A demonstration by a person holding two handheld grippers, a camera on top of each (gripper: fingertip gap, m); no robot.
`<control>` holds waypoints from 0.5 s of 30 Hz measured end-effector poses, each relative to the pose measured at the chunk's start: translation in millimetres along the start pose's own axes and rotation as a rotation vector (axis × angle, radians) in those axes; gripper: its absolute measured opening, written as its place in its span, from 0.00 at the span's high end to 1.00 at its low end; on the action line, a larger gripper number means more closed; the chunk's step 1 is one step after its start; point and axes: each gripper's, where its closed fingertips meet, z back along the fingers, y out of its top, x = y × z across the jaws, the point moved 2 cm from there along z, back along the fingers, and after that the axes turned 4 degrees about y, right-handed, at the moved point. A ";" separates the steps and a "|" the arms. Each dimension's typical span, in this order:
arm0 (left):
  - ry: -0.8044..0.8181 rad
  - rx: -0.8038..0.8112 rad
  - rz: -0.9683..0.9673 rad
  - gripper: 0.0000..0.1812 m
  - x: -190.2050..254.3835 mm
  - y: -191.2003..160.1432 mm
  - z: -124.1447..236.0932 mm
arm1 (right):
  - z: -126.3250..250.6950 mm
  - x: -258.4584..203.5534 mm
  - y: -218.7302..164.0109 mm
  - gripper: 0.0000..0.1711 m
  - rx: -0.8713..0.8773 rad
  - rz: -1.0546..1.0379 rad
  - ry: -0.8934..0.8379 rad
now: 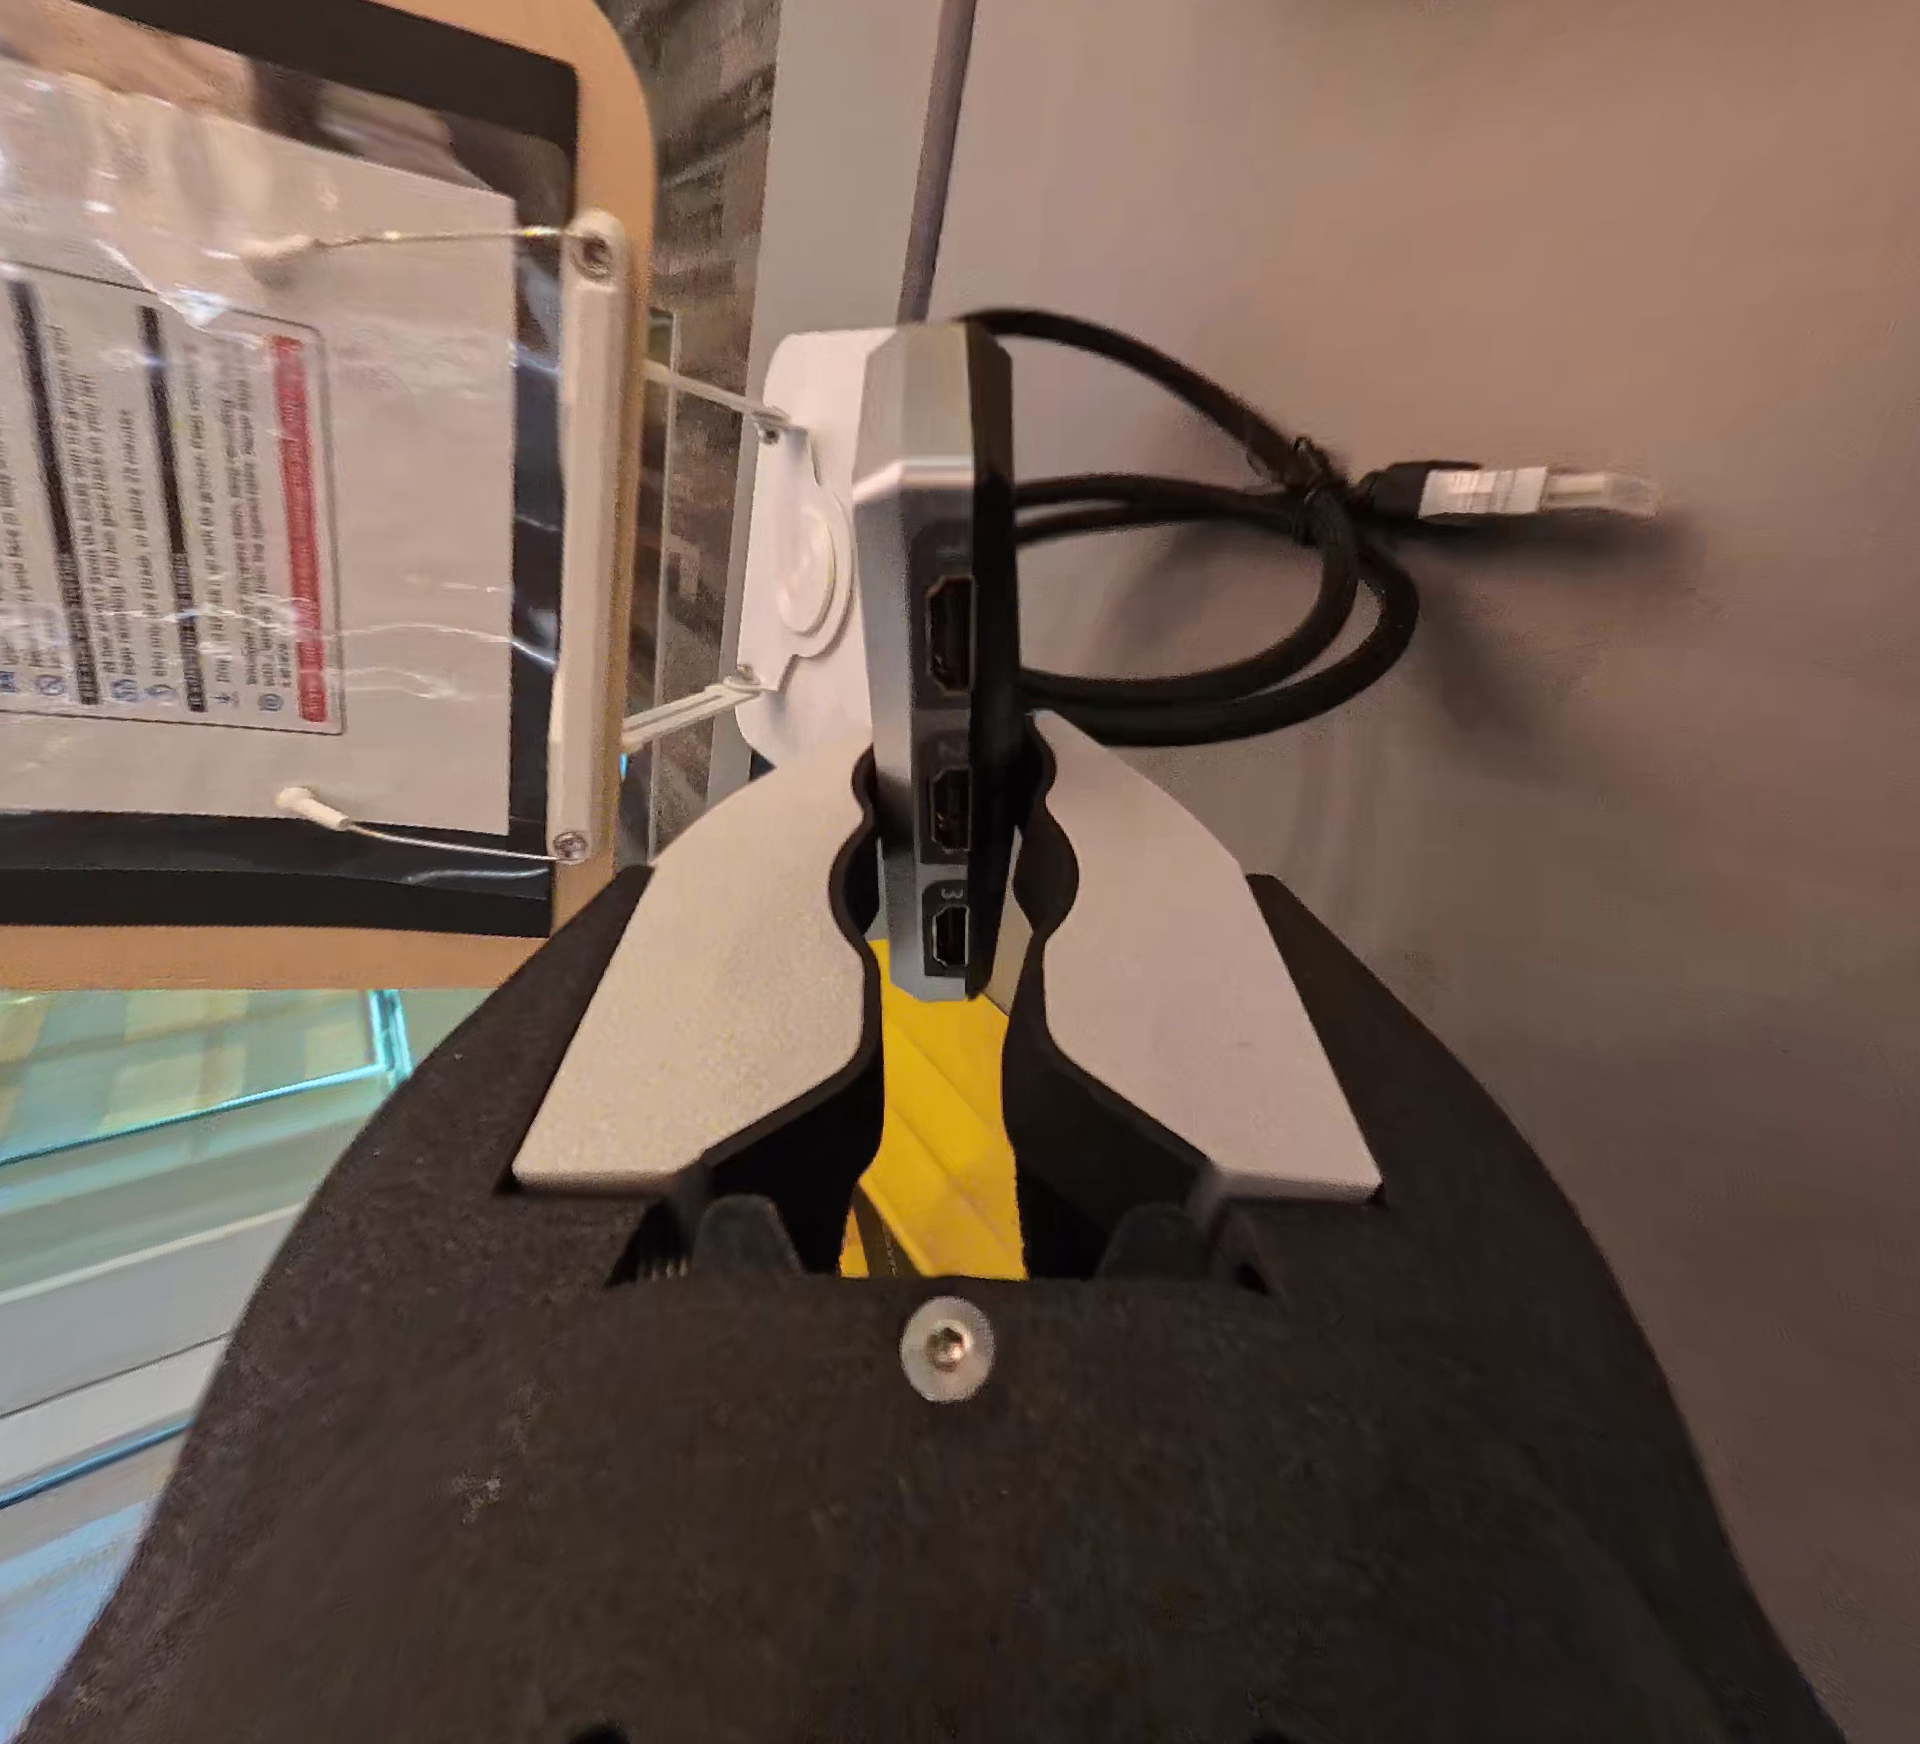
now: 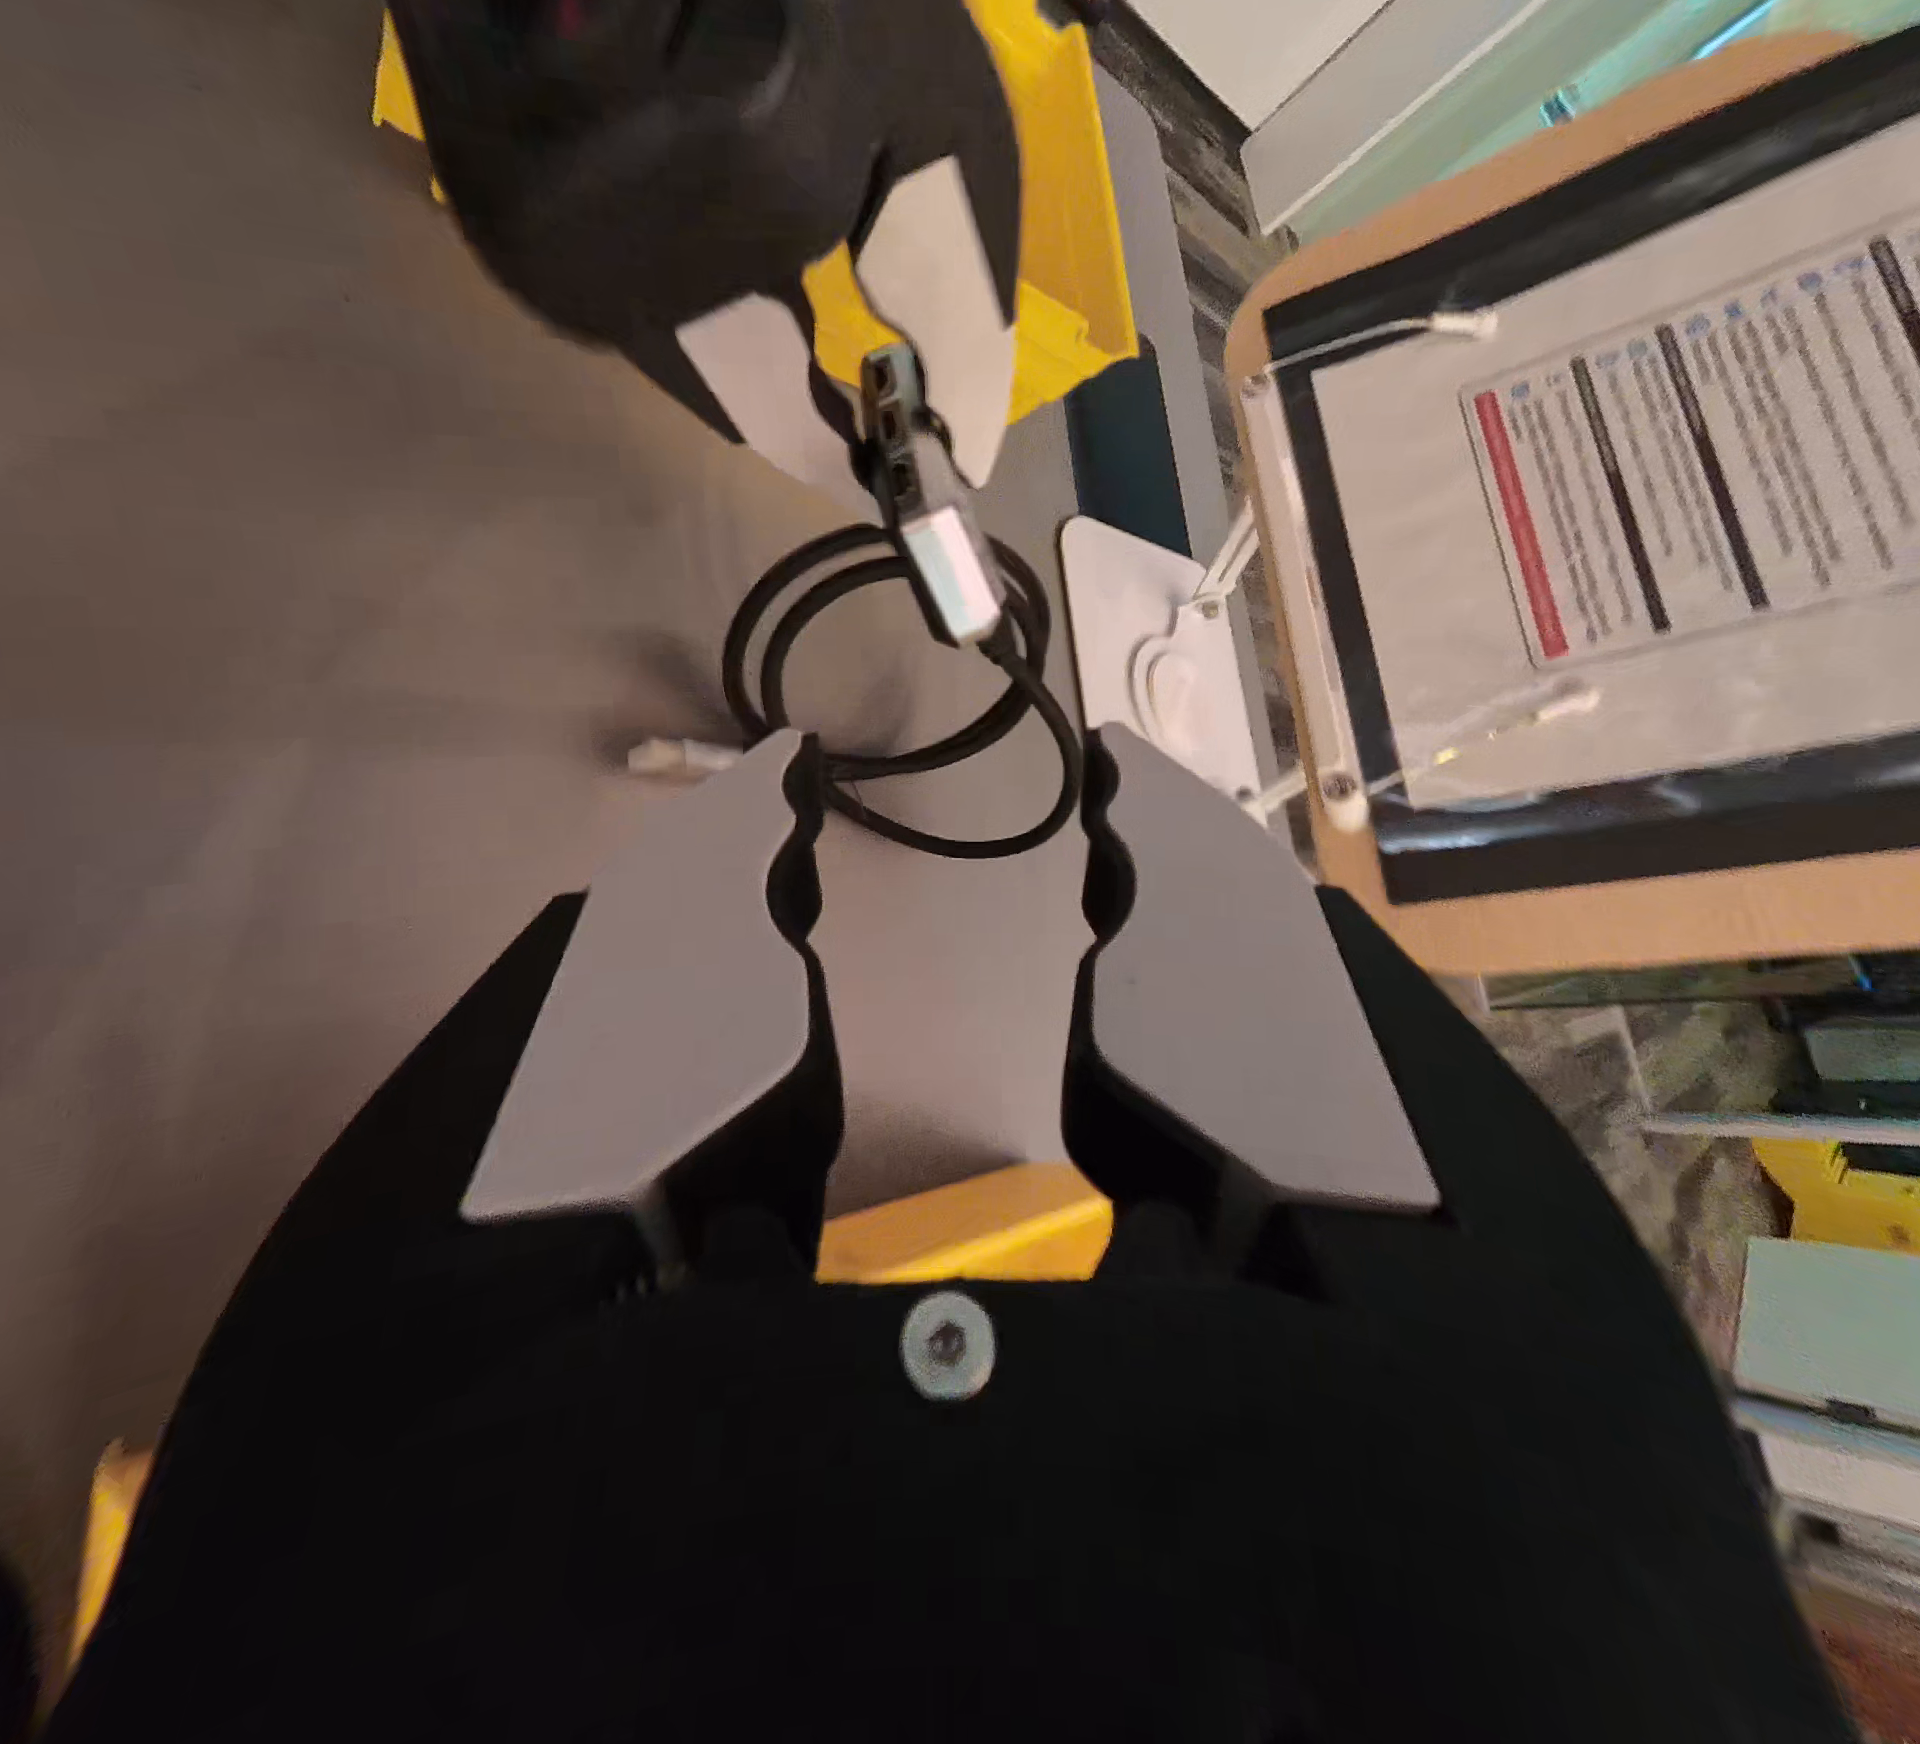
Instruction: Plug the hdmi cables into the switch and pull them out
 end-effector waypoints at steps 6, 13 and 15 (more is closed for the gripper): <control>-0.099 -0.115 -0.015 0.87 39.1 -5.9 -34.0 | 37.5 12.2 -9.3 0.71 0.014 -0.035 -0.072; -0.221 -0.200 0.012 0.86 73.8 -16.0 -53.4 | 39.0 11.2 -11.6 0.71 -0.017 -0.008 -0.078; -0.233 -0.209 0.033 0.86 74.4 -17.4 -52.7 | 38.6 11.6 -12.2 0.71 -0.016 -0.010 -0.077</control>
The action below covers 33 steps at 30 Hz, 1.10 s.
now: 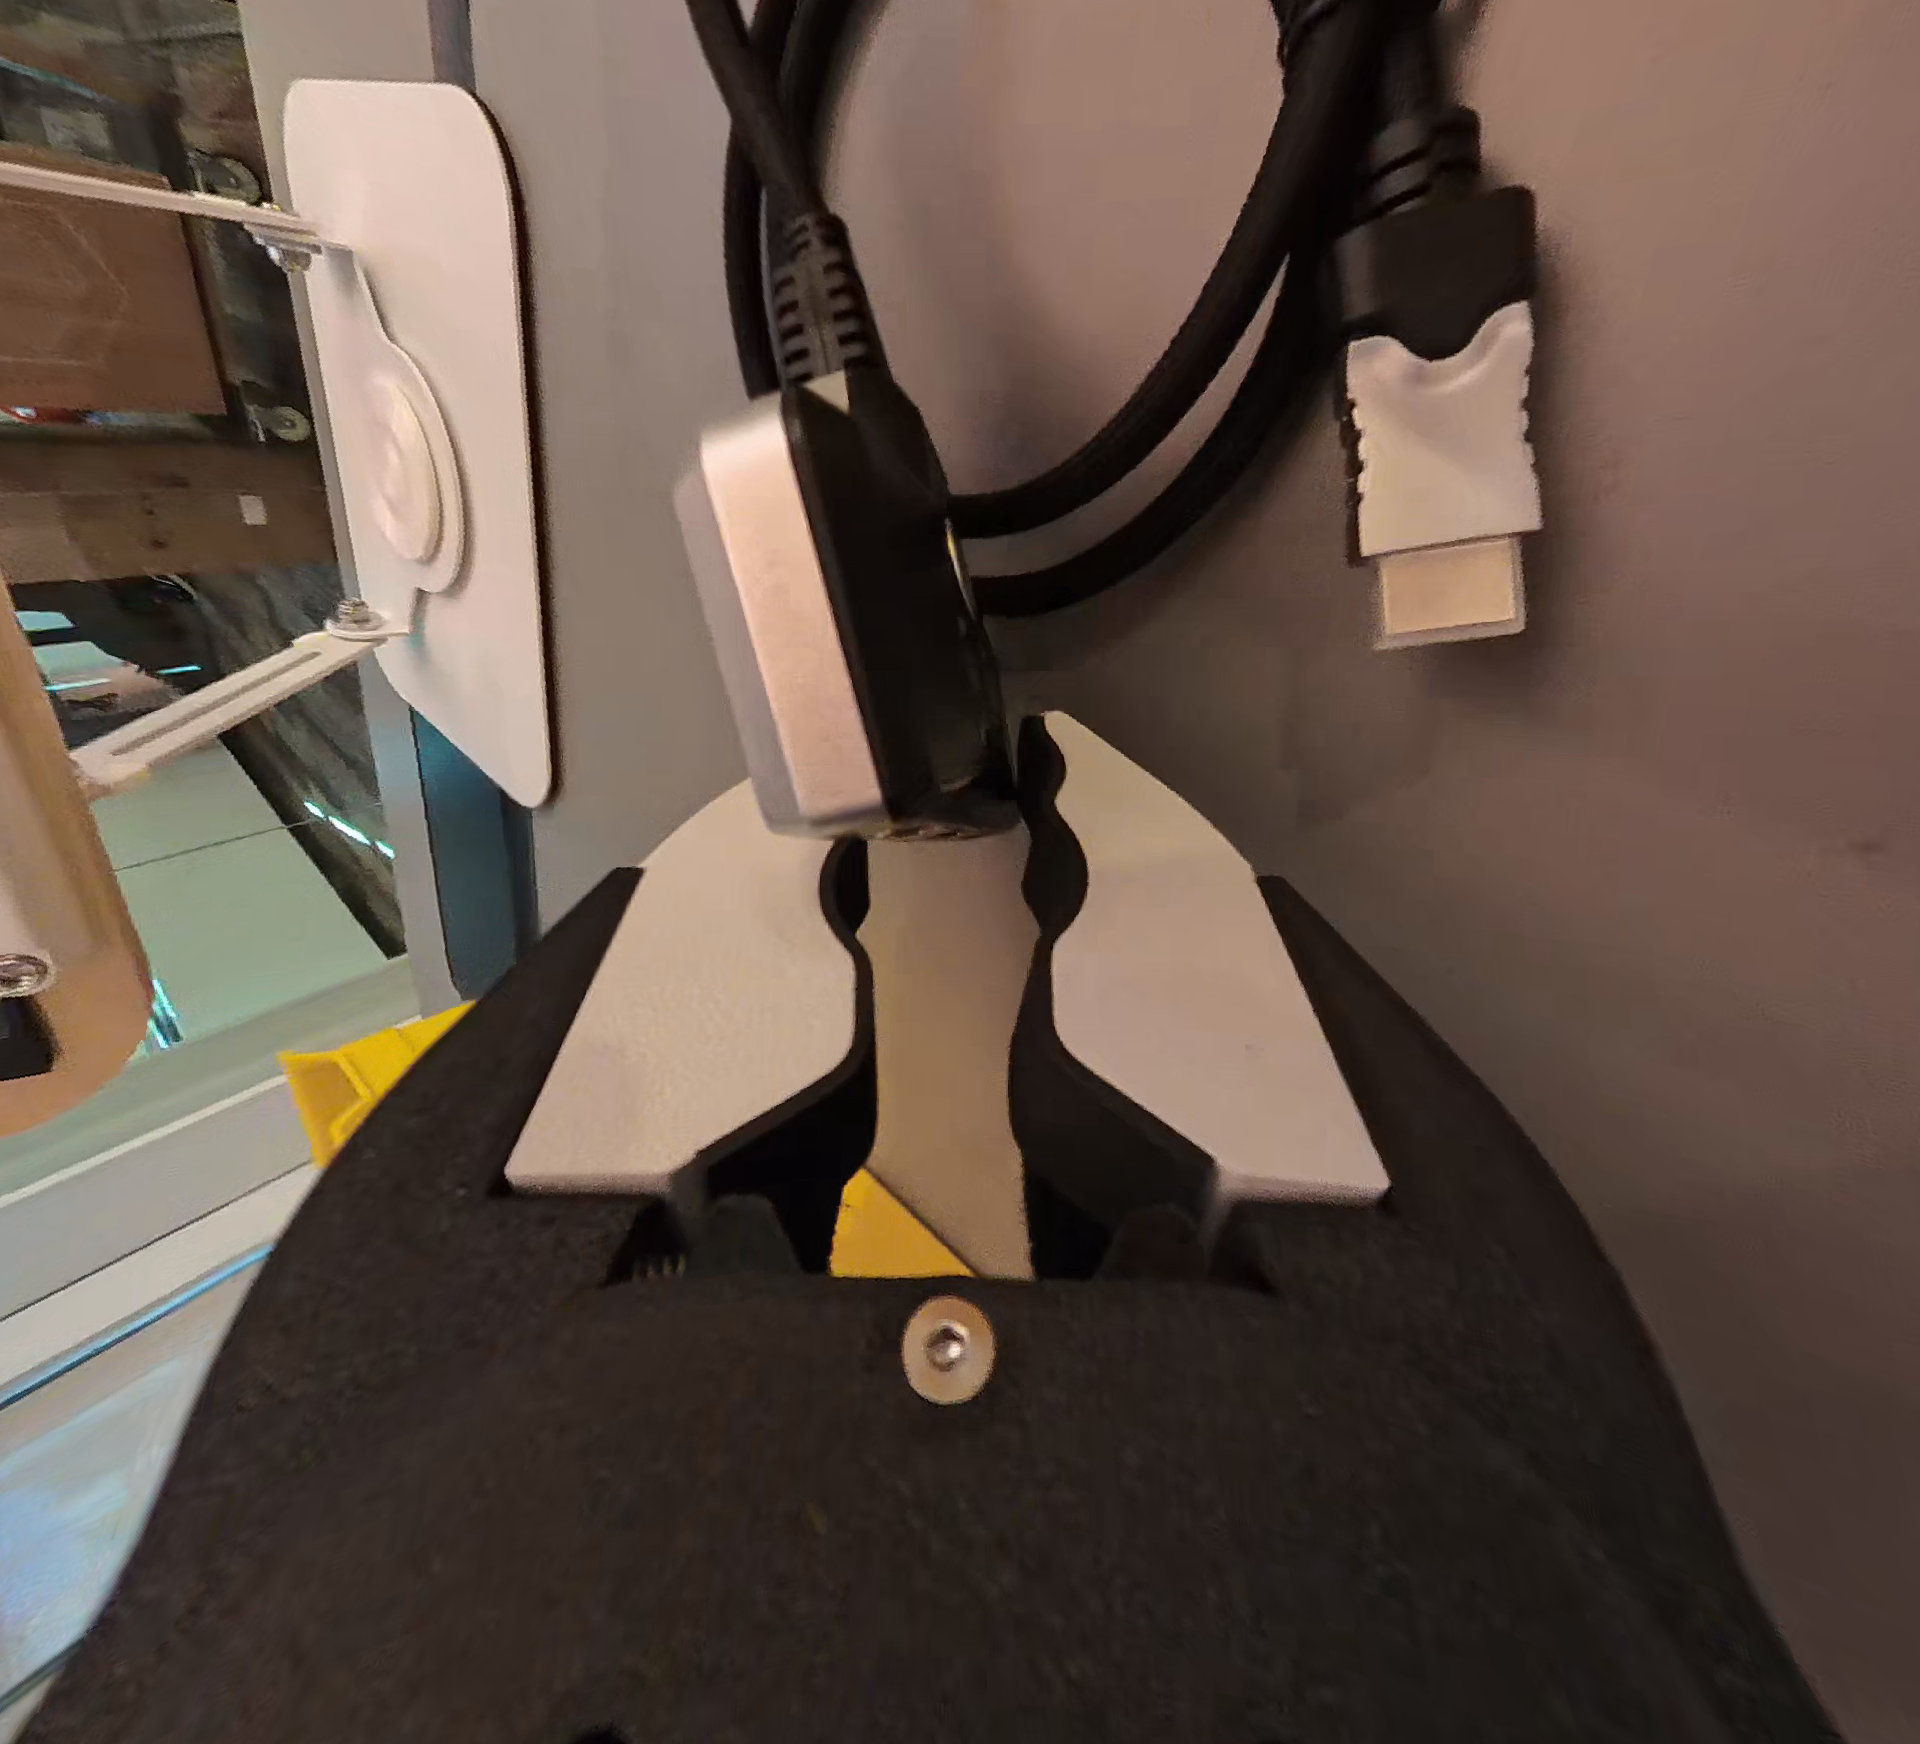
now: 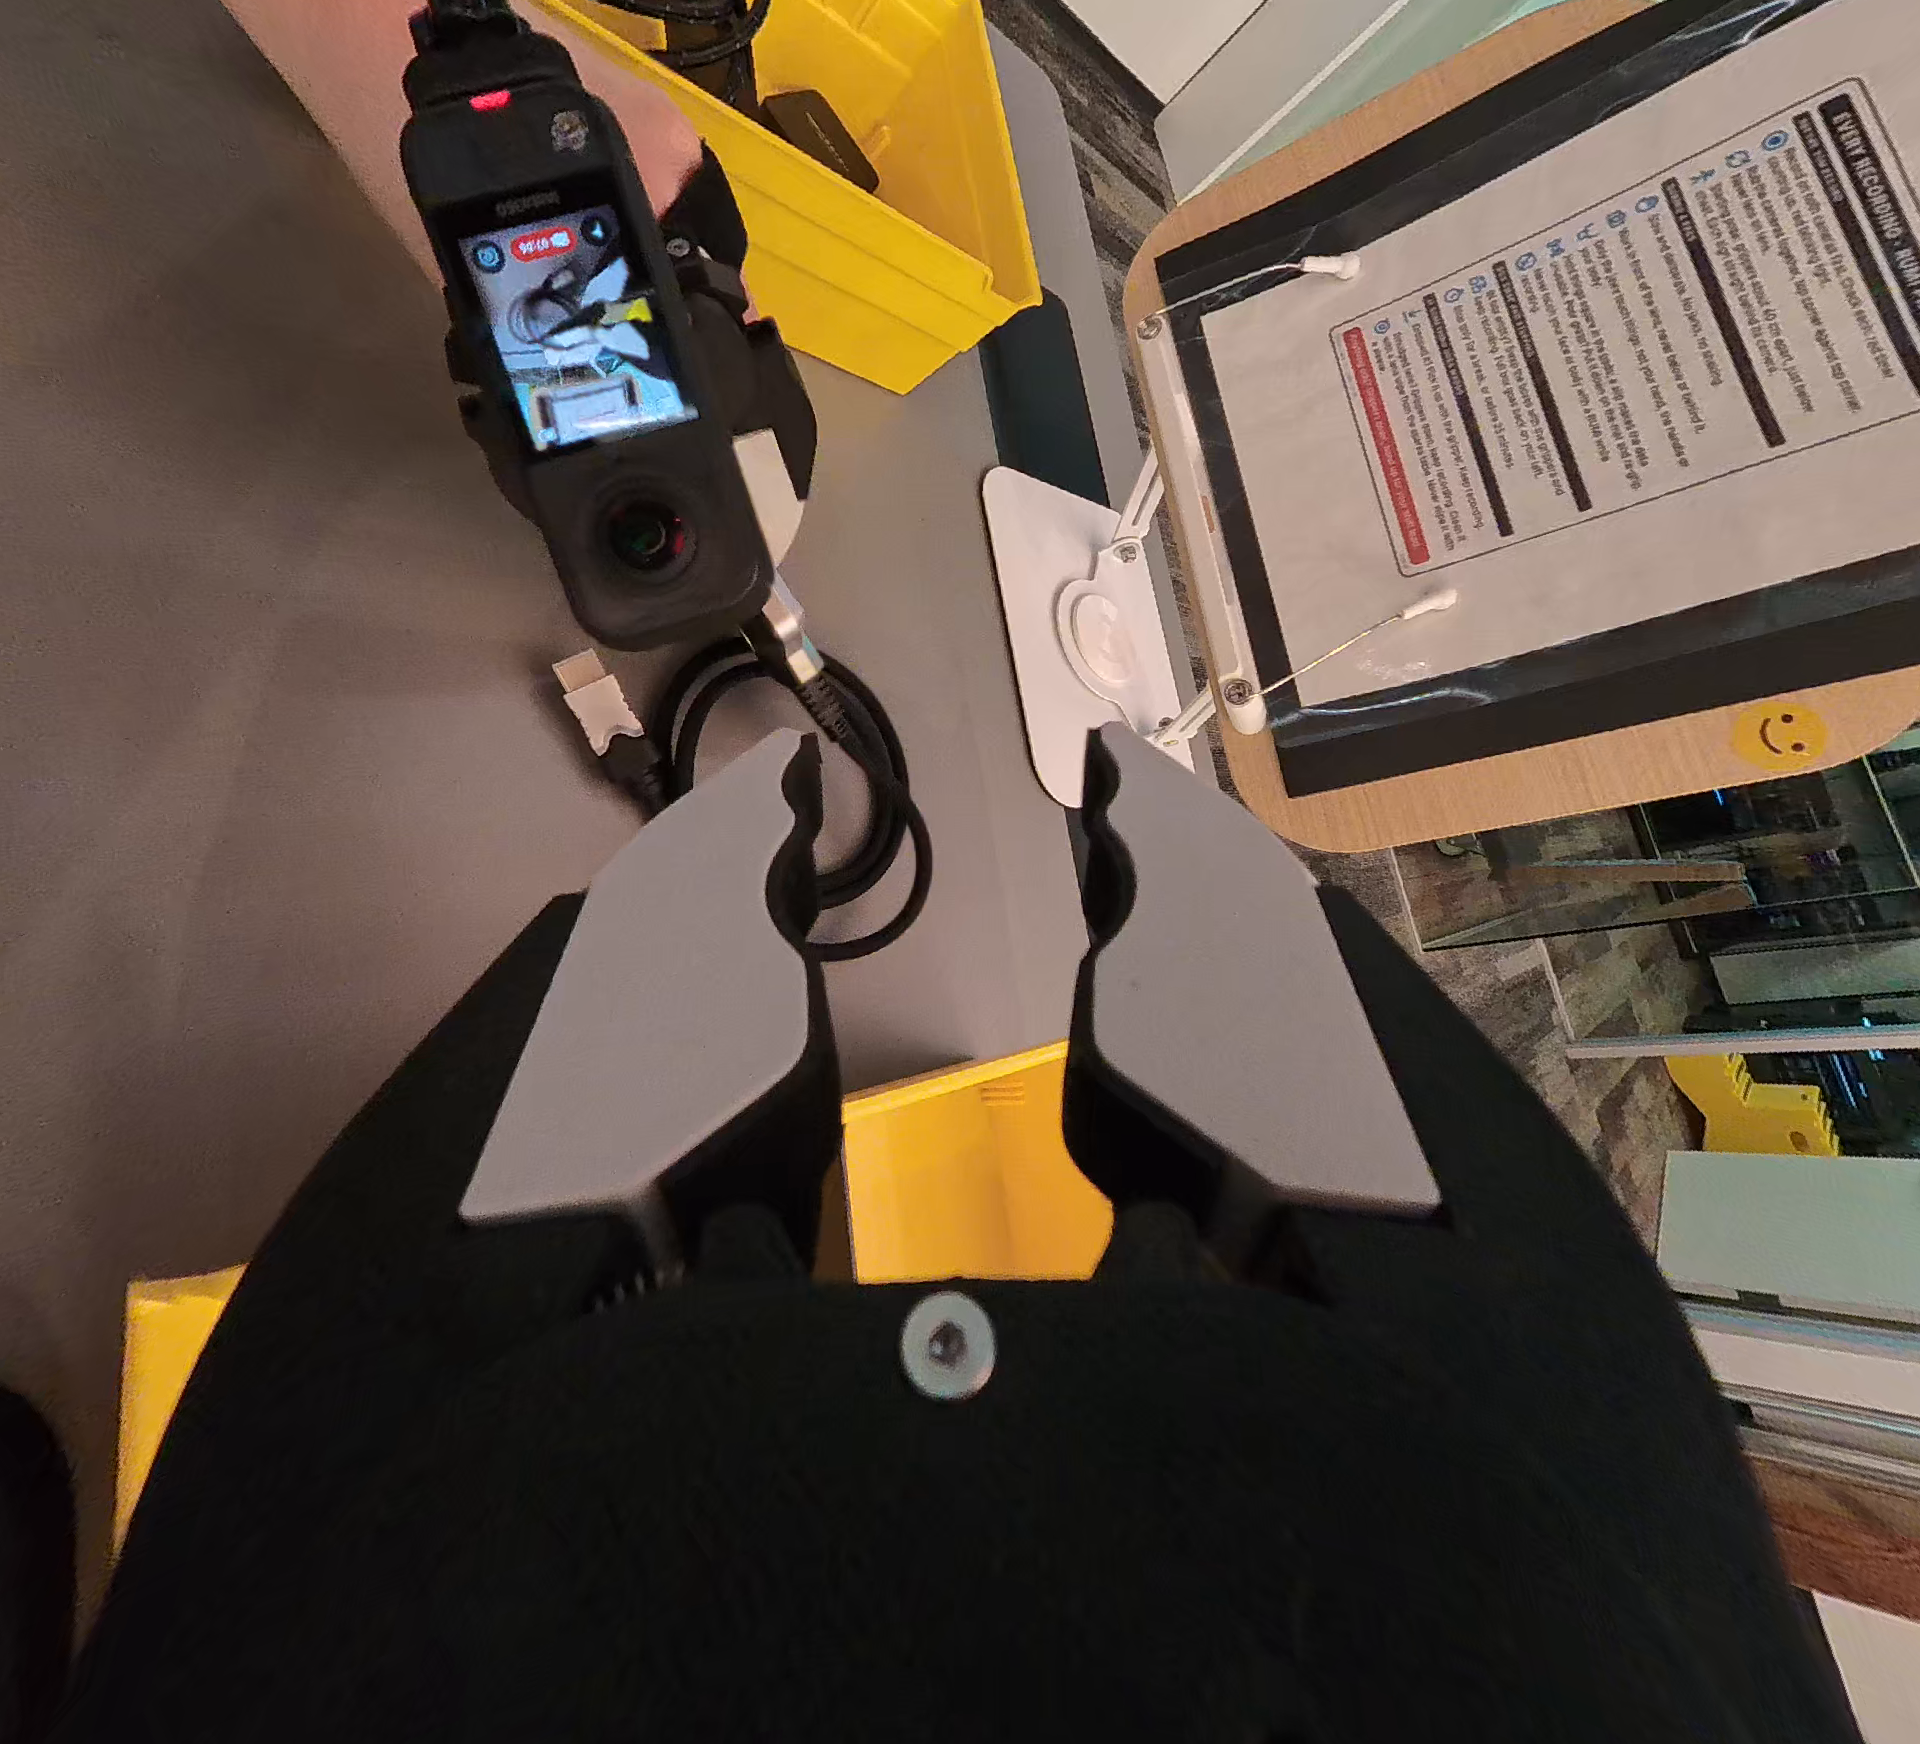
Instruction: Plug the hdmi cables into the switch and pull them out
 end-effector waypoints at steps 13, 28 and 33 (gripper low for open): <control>-0.155 -0.037 0.217 0.75 6.7 -17.1 10.7 | 3.0 5.1 -14.5 0.71 -0.024 -0.039 -0.011; -0.382 -0.110 0.668 0.82 15.1 -34.5 8.0 | -4.9 2.9 -26.6 0.71 -0.085 -0.045 0.007; -0.436 -0.077 0.695 0.84 27.2 -38.1 29.0 | -6.8 4.0 -34.0 0.71 -0.118 -0.051 0.003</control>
